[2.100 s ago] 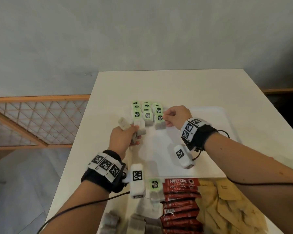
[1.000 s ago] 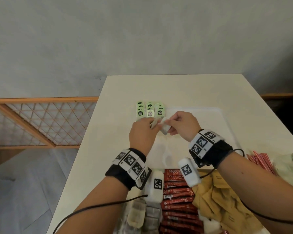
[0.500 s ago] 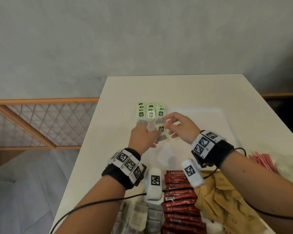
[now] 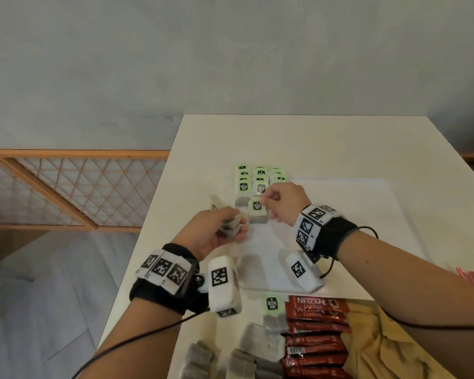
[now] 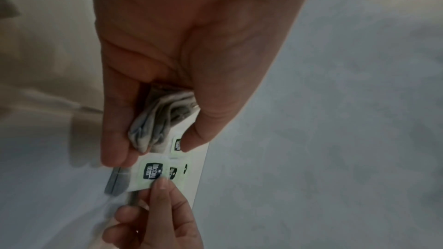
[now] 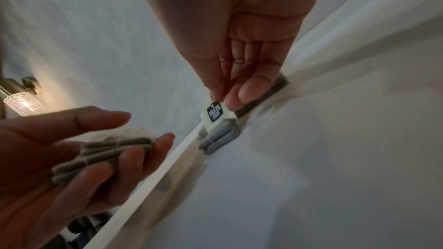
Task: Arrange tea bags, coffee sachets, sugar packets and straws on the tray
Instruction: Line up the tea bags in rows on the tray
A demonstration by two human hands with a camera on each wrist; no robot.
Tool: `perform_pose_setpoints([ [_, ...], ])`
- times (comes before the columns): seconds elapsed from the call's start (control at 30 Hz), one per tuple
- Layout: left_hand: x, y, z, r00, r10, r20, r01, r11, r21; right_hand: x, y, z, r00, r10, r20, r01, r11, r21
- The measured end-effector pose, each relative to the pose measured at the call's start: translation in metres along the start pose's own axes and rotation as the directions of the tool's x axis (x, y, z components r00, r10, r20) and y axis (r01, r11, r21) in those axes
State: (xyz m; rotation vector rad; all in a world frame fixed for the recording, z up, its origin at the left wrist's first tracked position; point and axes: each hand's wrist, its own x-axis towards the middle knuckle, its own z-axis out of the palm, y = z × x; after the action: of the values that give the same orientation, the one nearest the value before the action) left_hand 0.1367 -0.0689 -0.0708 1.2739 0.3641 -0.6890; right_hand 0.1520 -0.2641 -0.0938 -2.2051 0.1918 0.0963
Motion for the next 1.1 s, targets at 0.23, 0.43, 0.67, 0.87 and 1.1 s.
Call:
perform_pose_setpoints([
  [0.23,-0.002,0.005,-0.006,1.0,0.001,0.002,0.0,0.995,-0.097,0.023,-0.02,0.013,0.999,-0.045,-0.017,0.045,0.999,0.006],
  [0.43,-0.002,0.0,-0.002,1.0,0.02,0.023,-0.019,0.998,-0.052,0.022,-0.019,0.009,1.0,-0.02,-0.015,0.021,0.994,0.105],
  [0.67,-0.009,-0.01,0.021,0.994,0.056,0.096,-0.074,0.978,0.196,-0.01,-0.018,-0.011,0.999,-0.045,0.021,0.036,0.95,0.31],
  [0.87,-0.019,-0.017,0.04,0.984,0.08,0.161,-0.13,0.934,0.334,-0.041,-0.008,-0.033,0.994,-0.108,0.026,0.099,0.964,0.247],
  [1.1,-0.032,-0.02,0.056,0.907,0.406,-0.108,-0.292,0.793,0.535,-0.062,0.01,-0.05,0.995,-0.014,-0.099,0.043,0.953,0.301],
])
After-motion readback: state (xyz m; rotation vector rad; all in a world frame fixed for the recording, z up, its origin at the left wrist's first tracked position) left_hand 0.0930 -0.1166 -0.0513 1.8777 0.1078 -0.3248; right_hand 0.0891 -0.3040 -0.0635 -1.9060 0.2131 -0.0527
